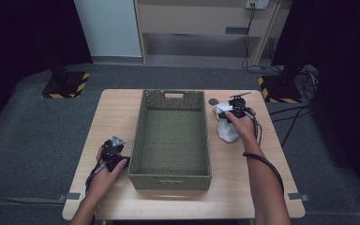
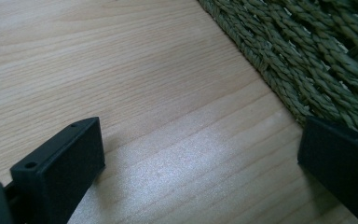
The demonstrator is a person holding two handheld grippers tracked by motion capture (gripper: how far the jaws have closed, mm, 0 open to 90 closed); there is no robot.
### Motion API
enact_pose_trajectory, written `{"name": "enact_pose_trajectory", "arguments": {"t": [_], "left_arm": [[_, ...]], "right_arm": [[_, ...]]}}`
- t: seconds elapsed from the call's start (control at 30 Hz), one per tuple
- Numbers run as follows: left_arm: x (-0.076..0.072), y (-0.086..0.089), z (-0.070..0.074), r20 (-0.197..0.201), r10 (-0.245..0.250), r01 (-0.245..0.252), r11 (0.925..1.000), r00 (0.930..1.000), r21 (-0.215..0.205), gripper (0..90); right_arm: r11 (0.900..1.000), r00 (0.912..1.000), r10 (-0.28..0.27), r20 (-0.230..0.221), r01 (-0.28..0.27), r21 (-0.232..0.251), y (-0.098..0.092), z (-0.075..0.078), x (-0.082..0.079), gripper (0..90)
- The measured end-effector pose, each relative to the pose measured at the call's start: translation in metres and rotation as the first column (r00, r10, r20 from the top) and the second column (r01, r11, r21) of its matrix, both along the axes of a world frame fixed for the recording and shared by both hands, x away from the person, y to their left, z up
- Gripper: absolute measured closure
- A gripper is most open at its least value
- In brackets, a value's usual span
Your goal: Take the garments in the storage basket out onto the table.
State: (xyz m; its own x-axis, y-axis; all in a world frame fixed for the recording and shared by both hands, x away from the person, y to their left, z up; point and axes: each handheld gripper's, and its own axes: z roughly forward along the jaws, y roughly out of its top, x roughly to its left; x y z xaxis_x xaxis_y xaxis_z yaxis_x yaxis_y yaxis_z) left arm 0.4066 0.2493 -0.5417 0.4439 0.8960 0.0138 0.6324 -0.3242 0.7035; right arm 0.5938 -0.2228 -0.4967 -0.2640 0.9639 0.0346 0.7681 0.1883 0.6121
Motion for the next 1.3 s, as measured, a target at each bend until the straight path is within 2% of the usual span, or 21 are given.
{"name": "enact_pose_trajectory", "arguments": {"t": [0.17, 0.27, 0.4, 0.47, 0.7, 1.1, 1.3], "left_arm": [[0.0, 0.0, 0.0, 0.0, 0.001, -0.001, 1.0, 1.0, 0.0, 0.0], [0.0, 0.0, 0.0, 0.0, 0.001, -0.001, 1.0, 1.0, 0.0, 0.0], [0.0, 0.0, 0.0, 0.0, 0.001, -0.001, 1.0, 1.0, 0.0, 0.0], [0.0, 0.0, 0.0, 0.0, 0.001, -0.001, 1.0, 1.0, 0.0, 0.0], [0.0, 0.0, 0.0, 0.0, 0.001, -0.001, 1.0, 1.0, 0.0, 0.0], [0.0, 0.0, 0.0, 0.0, 0.001, -0.001, 1.0, 1.0, 0.0, 0.0], [0.0, 0.0, 0.0, 0.0, 0.001, -0.001, 1.0, 1.0, 0.0, 0.0]], "right_arm": [[1.0, 0.9998, 0.012, 0.017, -0.012, 0.013, -0.001, 0.004, -0.004, 3.6], [0.999, 0.9997, -0.002, 0.023, 0.001, 0.039, -0.004, 0.009, -0.006, 3.6], [0.998, 0.9977, -0.032, 0.06, 0.028, 0.064, -0.008, 0.018, -0.006, 3.3], [0.997, 0.9972, -0.027, 0.069, 0.022, 0.073, -0.009, 0.023, -0.006, 3.3], [0.997, 0.9954, -0.029, 0.091, 0.022, 0.081, -0.007, 0.032, -0.006, 3.3], [0.994, 0.9829, -0.017, 0.183, -0.003, 0.11, -0.001, 0.061, -0.013, 2.7], [0.993, 0.9784, -0.009, 0.207, -0.016, 0.121, 0.0, 0.075, -0.022, 2.8]]}}
